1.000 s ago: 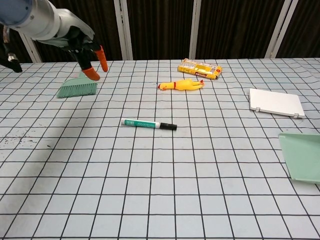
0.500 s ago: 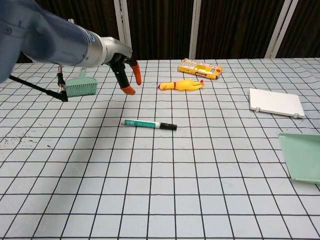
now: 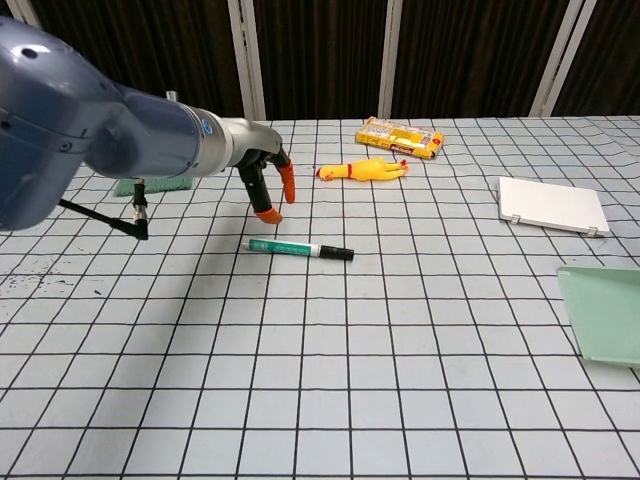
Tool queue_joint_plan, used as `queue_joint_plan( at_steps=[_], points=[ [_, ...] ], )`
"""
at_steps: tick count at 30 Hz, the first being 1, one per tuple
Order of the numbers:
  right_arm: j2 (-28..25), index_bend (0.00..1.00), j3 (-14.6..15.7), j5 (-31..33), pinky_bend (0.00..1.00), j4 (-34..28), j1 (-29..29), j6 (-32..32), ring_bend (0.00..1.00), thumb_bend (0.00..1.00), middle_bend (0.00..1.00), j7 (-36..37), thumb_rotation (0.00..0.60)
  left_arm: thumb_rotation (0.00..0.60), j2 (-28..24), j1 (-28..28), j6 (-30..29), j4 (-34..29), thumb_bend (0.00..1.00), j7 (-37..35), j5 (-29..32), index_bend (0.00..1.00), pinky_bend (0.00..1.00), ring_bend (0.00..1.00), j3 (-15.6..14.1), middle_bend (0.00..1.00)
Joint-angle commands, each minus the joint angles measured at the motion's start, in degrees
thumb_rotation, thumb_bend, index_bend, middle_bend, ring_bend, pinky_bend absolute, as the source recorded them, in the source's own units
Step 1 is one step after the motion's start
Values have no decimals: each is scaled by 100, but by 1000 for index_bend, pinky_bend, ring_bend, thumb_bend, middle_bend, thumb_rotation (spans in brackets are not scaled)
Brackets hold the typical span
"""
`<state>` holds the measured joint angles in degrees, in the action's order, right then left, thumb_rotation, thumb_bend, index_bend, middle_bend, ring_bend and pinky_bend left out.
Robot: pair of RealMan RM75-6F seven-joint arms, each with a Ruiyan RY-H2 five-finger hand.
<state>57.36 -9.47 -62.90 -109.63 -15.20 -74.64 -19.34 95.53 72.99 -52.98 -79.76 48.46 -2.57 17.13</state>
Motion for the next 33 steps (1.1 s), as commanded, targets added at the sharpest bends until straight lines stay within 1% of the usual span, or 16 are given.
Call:
queue_joint_plan(
  at_steps=[1,6,10,16,26,33],
  points=[
    [8,18,14,1,0,23,7,5,23,94,1,27,600,600,204,0,-32,255,467,-40,-81,366,0,0,-79,43],
    [0,18,33,-8,0,45,7,13,23,94,1,43,600,600,434,-65,88,575,467,-156,-290,366,0,0,-164,44],
    [14,18,37,4,0,74,-5,25,23,94,1,50,600,600,485,-133,109,633,467,-259,-474,369,0,0,-175,44],
    [39,18,51,6,0,106,-7,33,23,94,1,65,600,600,535,-185,201,708,467,-342,-596,383,0,0,-184,44],
    [62,18,54,18,0,129,-27,36,23,94,1,56,600,600,684,-243,385,941,467,-395,-788,388,0,0,-279,45],
    [131,18,67,61,0,224,-31,61,23,94,1,108,600,600,797,-279,393,1038,467,-381,-967,433,0,0,-370,51]
  ],
)
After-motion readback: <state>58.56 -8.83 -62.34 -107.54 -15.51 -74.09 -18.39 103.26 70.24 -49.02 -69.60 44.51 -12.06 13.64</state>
